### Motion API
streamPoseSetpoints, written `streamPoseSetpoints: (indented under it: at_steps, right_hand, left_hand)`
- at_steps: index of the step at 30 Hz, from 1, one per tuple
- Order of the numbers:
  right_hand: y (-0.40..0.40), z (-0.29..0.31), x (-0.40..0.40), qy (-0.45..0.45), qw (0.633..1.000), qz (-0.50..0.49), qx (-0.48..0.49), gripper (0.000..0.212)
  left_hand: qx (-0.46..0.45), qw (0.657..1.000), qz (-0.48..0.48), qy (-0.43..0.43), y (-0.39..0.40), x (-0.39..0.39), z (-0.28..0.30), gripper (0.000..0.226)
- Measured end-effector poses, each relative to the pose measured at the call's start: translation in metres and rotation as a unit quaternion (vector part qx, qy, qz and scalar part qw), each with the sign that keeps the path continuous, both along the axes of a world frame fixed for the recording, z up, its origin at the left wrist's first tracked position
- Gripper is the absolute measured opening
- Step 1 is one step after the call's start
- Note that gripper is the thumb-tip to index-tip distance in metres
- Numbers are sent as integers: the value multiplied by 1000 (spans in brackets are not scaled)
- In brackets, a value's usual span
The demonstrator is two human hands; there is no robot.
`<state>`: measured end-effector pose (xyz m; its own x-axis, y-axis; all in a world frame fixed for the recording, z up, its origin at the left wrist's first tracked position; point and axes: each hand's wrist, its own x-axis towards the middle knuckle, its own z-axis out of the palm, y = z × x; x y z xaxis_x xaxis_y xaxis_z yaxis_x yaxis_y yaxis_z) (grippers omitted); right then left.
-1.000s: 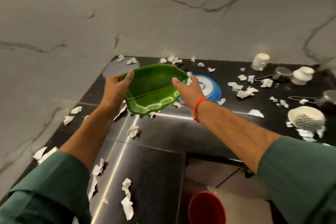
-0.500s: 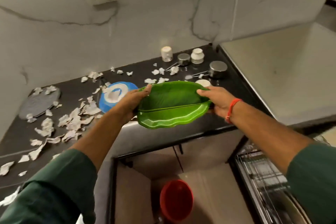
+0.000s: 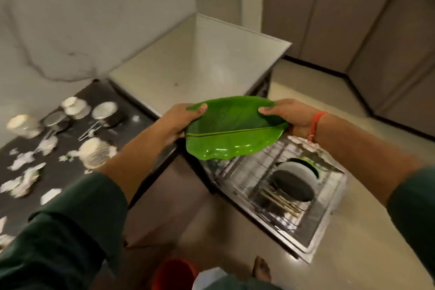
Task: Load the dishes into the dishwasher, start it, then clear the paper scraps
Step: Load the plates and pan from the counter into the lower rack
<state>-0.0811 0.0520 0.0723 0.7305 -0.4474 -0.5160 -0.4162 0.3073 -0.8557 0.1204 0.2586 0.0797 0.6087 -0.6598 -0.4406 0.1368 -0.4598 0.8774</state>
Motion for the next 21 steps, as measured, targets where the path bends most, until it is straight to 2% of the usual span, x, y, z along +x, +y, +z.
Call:
streamPoseSetpoints:
  at_steps: [5,9,12,15,17,19,21]
  right_hand:
    - [-68,-2,-59,20,991,-117,-56,18]
    - [-100,-18,-93,68,976,-166,-119,6]
    - [-122,-38,-110,138,956,-167,-196,13]
    - [-146,-55,-113,200,931,-139,-272,16]
    - [-152,-63,-115,241,908,-130,-317,19]
    - [-152,-71,-117,273,887,-153,-339,29]
    - [-156,-84,-120,305,867,-177,-352,35]
  left_hand:
    - [-1,984,-146,-103,-114,-26,11,25]
    - [-21,965,-228,-132,-180,-32,-10,19]
    - [13,914,-320,-250,-225,-28,-36,25]
    - [81,822,-385,-412,-263,-30,-54,33]
    - [105,778,-413,-461,-281,-38,-64,34]
    - [113,755,-438,-474,-303,-46,-76,32]
    - [112,764,-456,-443,-324,-50,-91,27]
